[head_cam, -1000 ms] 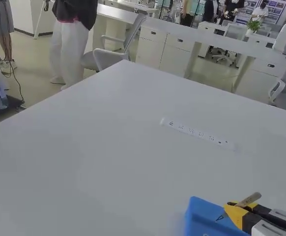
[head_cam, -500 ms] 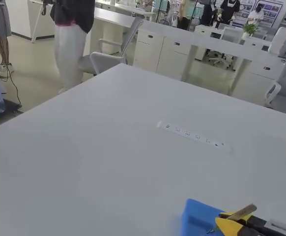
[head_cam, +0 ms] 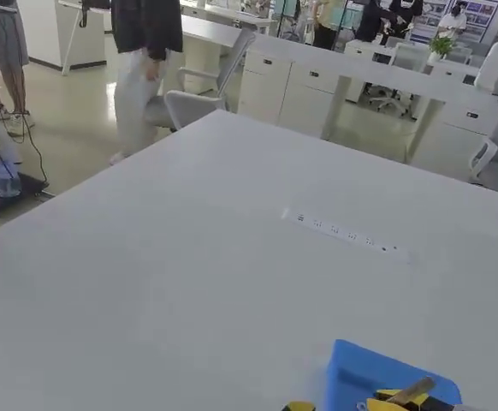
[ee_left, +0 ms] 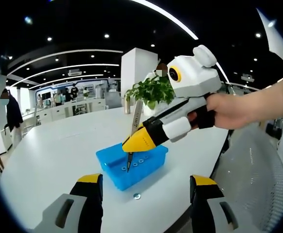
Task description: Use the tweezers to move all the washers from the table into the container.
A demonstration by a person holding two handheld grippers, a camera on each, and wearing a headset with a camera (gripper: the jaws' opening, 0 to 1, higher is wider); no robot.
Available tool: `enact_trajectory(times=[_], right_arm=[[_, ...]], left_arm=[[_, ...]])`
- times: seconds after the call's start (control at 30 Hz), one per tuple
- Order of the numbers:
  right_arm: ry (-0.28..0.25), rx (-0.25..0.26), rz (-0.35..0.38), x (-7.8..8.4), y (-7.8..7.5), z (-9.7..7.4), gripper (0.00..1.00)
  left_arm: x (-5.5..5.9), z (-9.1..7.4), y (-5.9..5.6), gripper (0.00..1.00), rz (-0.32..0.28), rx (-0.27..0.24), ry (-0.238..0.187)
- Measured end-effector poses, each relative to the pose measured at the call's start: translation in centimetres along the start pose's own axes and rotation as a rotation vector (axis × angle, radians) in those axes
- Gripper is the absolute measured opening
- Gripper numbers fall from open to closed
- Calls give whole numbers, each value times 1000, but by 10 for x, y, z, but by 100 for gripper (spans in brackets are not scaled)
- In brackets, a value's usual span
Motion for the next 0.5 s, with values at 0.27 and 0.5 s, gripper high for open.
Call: enact_trajectory(times=[0.27, 0.5], right_arm=[[18, 3, 30, 15, 1, 13, 3], [-12, 69, 112, 22, -4, 16, 3]], left_arm=[[3, 1, 2, 74, -10, -22, 22], [4, 1, 2, 75, -14, -23, 22]])
Point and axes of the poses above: the centre of the closed fingertips' face, and the gripper's own axes: z roughly forward along the fingers, y roughly to its left, x roughly out of its underside, the point moved 6 cm from there along -z, roughly backward along the fingers, and after that the axes turned 3 degrees about y, right-handed, at the moved point
